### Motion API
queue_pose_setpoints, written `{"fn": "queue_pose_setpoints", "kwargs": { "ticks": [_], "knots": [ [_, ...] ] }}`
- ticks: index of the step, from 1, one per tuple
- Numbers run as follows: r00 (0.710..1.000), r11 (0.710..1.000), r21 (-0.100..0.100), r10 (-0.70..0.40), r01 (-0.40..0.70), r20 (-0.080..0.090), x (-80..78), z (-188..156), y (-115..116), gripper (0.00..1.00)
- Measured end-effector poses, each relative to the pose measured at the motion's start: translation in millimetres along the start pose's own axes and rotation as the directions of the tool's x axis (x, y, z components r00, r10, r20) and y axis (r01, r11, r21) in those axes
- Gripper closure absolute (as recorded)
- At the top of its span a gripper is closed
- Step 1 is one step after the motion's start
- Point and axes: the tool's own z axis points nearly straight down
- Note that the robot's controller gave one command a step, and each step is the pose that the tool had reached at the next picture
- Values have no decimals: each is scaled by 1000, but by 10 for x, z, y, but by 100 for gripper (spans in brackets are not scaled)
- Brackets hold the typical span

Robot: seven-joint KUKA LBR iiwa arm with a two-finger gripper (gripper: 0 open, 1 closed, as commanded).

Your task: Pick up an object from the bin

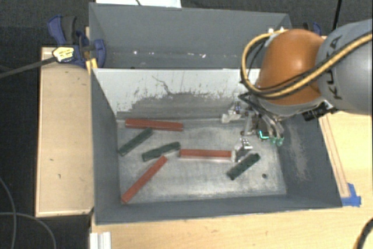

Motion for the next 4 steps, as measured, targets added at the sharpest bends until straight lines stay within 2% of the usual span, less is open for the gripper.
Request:
{"fn": "queue_pose_setpoints", "kwargs": {
  "ticks": [1, 2, 3, 4],
  "knots": [
    [994, 994, -1, 112, -112, 8, -107, 930, -5, 100],
    [994, 994, -1, 112, -112, 8, -107, 930, -5, 100],
    [995, 995, 0, 102, -102, -3, -165, 633, 38, 100],
    [997, 997, 1, 78, -78, -5, -115, -8, -37, 100]
  ]
}}
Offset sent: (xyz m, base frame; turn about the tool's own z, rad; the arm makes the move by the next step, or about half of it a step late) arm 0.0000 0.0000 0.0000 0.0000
